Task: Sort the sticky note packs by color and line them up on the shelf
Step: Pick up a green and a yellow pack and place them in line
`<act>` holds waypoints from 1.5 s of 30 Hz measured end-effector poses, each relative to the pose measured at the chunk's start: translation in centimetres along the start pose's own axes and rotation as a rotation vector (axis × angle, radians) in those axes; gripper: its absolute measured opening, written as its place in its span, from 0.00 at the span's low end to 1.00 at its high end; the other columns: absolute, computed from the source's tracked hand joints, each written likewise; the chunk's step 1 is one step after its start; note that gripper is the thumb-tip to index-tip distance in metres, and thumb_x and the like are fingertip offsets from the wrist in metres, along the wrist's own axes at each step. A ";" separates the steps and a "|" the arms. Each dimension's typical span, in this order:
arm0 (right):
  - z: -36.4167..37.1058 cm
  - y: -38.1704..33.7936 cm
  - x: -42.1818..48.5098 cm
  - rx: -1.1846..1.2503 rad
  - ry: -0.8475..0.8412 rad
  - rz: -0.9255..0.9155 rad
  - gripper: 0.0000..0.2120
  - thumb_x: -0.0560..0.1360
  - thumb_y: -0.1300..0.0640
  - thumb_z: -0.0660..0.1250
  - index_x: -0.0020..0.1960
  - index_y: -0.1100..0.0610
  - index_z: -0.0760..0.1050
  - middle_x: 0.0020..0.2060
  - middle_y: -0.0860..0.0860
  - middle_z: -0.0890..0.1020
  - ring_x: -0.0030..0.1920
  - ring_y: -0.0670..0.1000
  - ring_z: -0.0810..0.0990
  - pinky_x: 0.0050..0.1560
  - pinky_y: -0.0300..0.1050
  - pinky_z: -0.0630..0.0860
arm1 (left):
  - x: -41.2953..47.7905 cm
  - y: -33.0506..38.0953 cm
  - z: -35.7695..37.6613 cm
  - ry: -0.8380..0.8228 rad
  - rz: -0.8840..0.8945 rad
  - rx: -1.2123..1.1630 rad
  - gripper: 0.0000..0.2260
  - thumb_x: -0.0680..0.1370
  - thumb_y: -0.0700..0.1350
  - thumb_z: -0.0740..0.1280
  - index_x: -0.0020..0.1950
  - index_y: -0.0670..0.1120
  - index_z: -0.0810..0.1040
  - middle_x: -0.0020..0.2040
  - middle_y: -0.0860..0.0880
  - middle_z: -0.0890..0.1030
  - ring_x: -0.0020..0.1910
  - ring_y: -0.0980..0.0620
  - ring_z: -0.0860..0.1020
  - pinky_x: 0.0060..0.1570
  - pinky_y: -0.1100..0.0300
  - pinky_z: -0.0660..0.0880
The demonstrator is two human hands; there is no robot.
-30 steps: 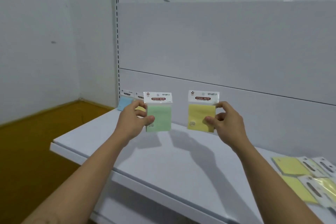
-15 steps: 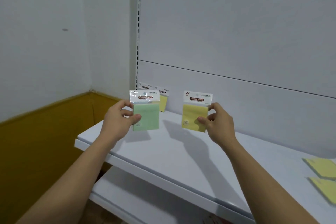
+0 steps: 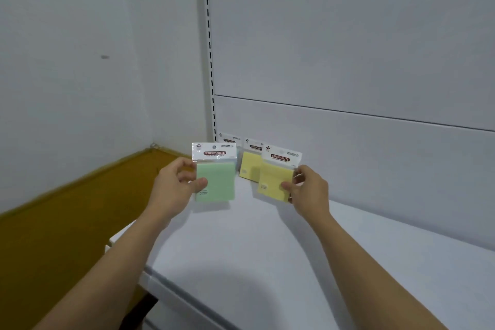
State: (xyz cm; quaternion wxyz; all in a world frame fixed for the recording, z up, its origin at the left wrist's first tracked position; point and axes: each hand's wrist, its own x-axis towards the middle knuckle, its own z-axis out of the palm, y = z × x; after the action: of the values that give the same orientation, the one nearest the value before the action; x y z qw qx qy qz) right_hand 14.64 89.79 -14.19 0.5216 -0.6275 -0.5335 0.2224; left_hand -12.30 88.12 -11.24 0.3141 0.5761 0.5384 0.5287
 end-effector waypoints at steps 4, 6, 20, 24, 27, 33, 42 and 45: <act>2.6 0.9 3.2 0.006 -0.063 -0.002 0.10 0.67 0.68 0.71 0.40 0.60 0.71 0.35 0.50 0.76 0.42 0.61 0.79 0.42 0.61 0.80 | 2.3 -0.8 0.9 0.025 0.003 0.042 0.12 0.68 0.36 0.76 0.45 0.47 0.76 0.36 0.49 0.84 0.32 0.59 0.80 0.30 0.68 0.70; 3.9 1.0 4.3 0.007 -0.080 -0.010 0.10 0.67 0.68 0.71 0.39 0.60 0.71 0.34 0.50 0.75 0.42 0.60 0.79 0.43 0.60 0.80 | 3.0 -1.3 1.2 0.033 -0.001 0.055 0.12 0.68 0.36 0.76 0.46 0.46 0.76 0.36 0.49 0.84 0.32 0.58 0.80 0.32 0.66 0.70; 8.8 1.2 7.3 -0.144 0.058 0.030 0.08 0.69 0.58 0.73 0.41 0.51 0.74 0.36 0.45 0.79 0.42 0.50 0.78 0.40 0.44 0.70 | 7.9 -2.9 1.7 -0.002 0.035 -0.007 0.15 0.67 0.35 0.76 0.42 0.50 0.75 0.34 0.51 0.83 0.34 0.55 0.81 0.34 0.69 0.72; 9.6 1.4 7.3 -0.169 0.103 0.059 0.09 0.68 0.55 0.74 0.40 0.50 0.73 0.35 0.43 0.78 0.40 0.50 0.78 0.40 0.45 0.71 | 9.6 -3.5 2.1 -0.051 0.047 -0.055 0.14 0.67 0.33 0.76 0.42 0.47 0.74 0.38 0.43 0.82 0.36 0.50 0.80 0.40 0.62 0.75; 10.0 1.4 7.2 -0.170 0.143 0.075 0.11 0.67 0.56 0.75 0.40 0.51 0.71 0.34 0.44 0.77 0.39 0.51 0.78 0.40 0.46 0.72 | 10.9 -3.9 2.5 -0.112 0.052 -0.100 0.13 0.68 0.31 0.74 0.43 0.44 0.74 0.34 0.44 0.78 0.35 0.51 0.78 0.39 0.62 0.75; 10.1 1.1 6.8 -0.231 0.150 0.103 0.11 0.67 0.54 0.73 0.39 0.52 0.70 0.35 0.45 0.79 0.39 0.51 0.78 0.41 0.47 0.74 | 13.3 -4.5 3.7 -0.238 0.064 -0.153 0.13 0.68 0.31 0.74 0.45 0.43 0.75 0.27 0.54 0.78 0.32 0.56 0.79 0.39 0.61 0.76; 3.8 -1.4 4.8 -0.245 0.002 -0.044 0.15 0.71 0.60 0.70 0.56 0.48 0.76 0.41 0.44 0.82 0.38 0.39 0.79 0.38 0.27 0.72 | 13.7 -3.5 8.6 -0.454 0.086 -0.189 0.15 0.68 0.33 0.75 0.42 0.49 0.75 0.28 0.55 0.78 0.29 0.57 0.78 0.34 0.62 0.75; 2.8 -1.4 3.8 -0.264 -0.037 -0.038 0.16 0.69 0.60 0.72 0.55 0.48 0.77 0.42 0.45 0.83 0.38 0.39 0.80 0.39 0.28 0.73 | 12.5 -3.0 10.9 -0.510 0.087 -0.184 0.14 0.68 0.32 0.75 0.42 0.49 0.75 0.30 0.54 0.77 0.31 0.52 0.78 0.38 0.57 0.77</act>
State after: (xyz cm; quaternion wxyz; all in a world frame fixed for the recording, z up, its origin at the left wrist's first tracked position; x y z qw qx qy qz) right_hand 12.92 94.20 -12.90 0.4286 -0.6762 -0.5797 0.1520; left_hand -4.60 102.93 -13.34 0.4676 0.6822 0.3663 0.4264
